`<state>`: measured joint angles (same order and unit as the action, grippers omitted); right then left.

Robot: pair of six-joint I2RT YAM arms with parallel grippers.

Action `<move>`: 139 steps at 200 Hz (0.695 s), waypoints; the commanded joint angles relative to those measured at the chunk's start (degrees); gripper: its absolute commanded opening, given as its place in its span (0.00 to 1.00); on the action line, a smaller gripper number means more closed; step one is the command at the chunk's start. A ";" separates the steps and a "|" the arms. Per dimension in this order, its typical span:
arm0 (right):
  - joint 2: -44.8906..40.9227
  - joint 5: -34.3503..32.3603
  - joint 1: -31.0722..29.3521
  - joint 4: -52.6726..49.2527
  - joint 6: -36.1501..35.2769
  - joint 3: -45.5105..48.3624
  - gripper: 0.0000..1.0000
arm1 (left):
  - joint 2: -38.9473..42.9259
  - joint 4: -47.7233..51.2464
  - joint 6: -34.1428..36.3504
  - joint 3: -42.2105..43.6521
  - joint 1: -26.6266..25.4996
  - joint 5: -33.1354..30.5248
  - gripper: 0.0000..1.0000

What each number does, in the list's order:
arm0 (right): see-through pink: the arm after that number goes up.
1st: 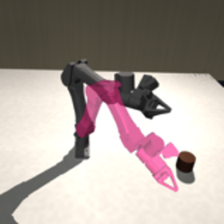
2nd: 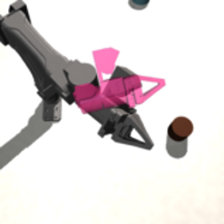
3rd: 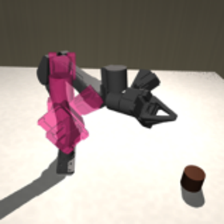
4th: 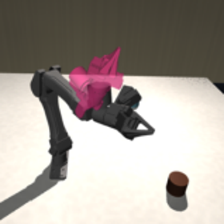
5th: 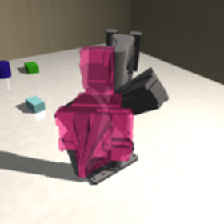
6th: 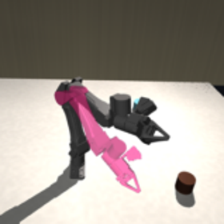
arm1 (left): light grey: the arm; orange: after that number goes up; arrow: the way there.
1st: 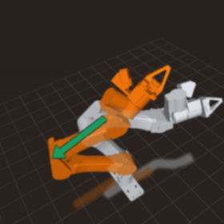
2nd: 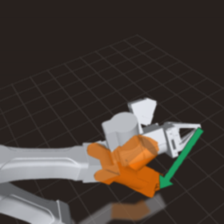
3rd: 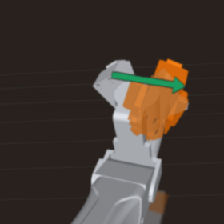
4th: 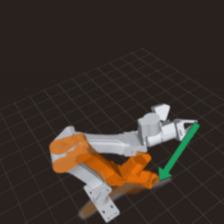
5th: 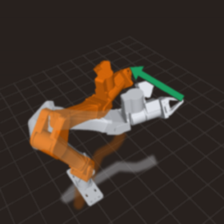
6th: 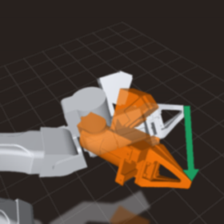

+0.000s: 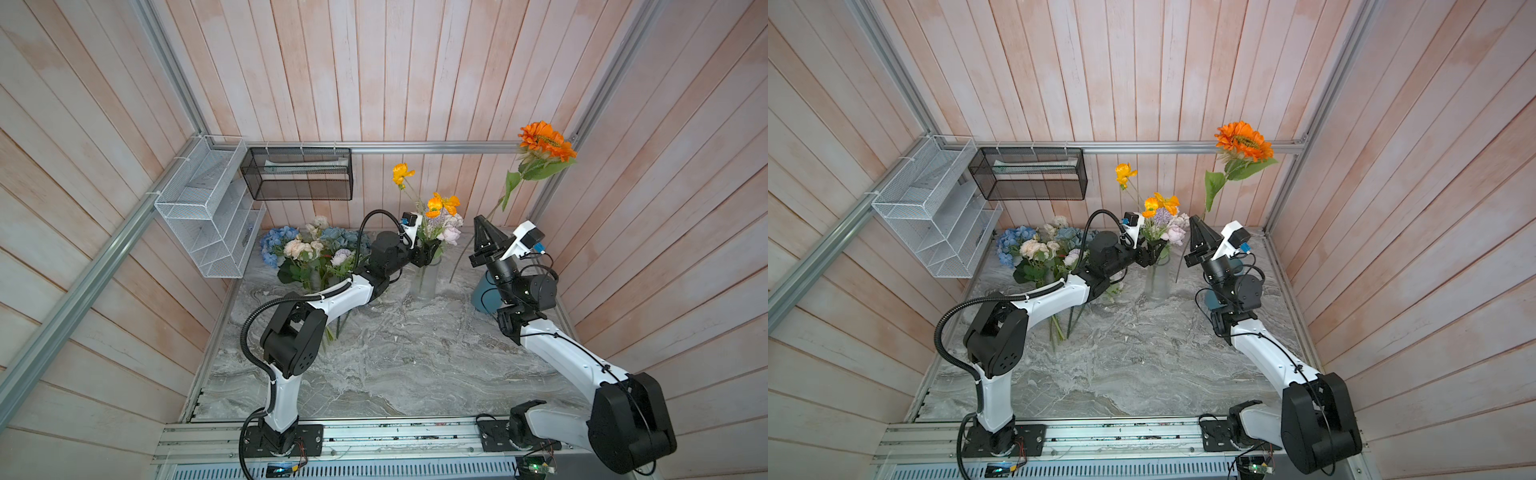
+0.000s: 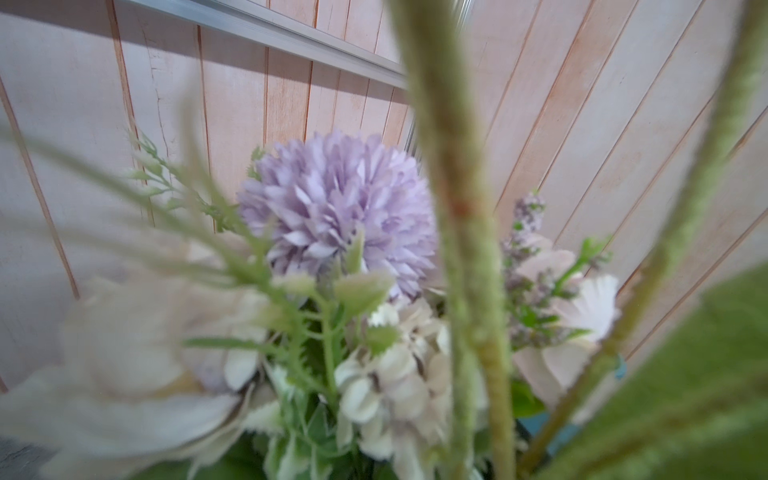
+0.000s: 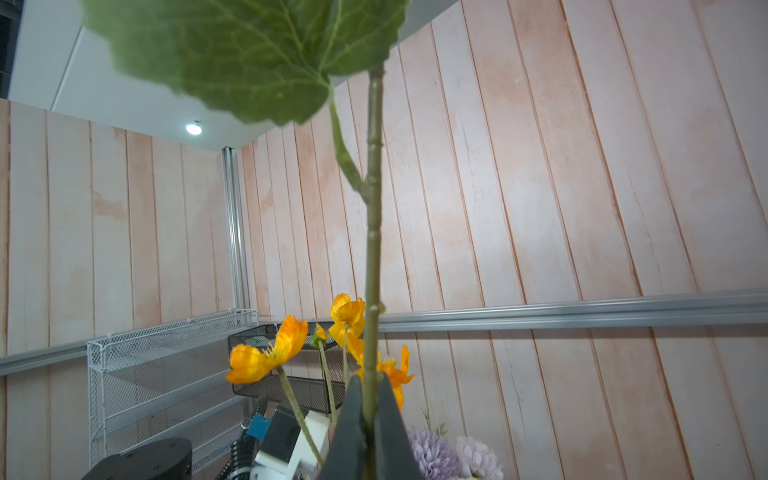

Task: Arrange the flowers into the vase
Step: 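Carry the orange gerbera with the right gripper above the teal vase, then lower the orange gerbera stem into the teal vase with the right gripper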

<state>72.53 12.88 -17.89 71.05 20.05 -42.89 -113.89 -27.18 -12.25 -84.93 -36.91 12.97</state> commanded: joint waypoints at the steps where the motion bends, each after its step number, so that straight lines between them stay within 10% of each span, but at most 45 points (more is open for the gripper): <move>1: 1.89 2.01 0.14 9.48 2.59 -2.95 0.00 | 2.28 -2.44 -0.71 0.07 0.30 -1.19 0.73; 139: 18.11 7.69 -0.21 32.48 1.63 -7.67 0.00 | 2.66 -3.14 -2.48 0.99 -0.34 -1.94 0.72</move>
<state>90.04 17.85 -17.91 90.87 22.39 -47.48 -113.78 -28.34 -14.41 -84.53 -37.08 11.70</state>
